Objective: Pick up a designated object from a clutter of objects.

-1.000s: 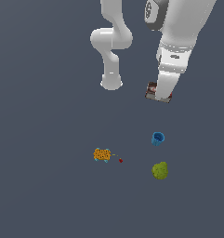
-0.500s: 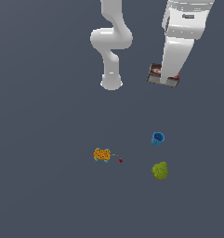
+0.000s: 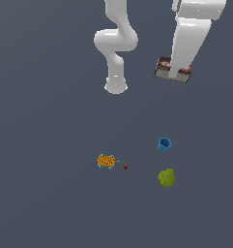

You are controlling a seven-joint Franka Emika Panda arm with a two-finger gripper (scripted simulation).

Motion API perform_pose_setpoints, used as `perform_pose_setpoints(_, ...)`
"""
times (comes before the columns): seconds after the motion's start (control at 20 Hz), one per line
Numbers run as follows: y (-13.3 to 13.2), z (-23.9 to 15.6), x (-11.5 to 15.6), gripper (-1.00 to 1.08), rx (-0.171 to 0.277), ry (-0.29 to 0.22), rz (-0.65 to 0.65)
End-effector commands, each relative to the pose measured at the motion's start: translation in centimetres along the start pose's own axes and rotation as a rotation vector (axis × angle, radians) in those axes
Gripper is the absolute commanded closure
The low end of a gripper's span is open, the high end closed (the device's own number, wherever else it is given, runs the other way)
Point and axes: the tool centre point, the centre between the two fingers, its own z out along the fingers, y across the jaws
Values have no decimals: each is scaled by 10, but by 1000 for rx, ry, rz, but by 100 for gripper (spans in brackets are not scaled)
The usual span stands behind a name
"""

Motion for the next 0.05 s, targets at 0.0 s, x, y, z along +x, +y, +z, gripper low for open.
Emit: perform_pose_setpoints(0.0,1,-2,0,108,1,0,0)
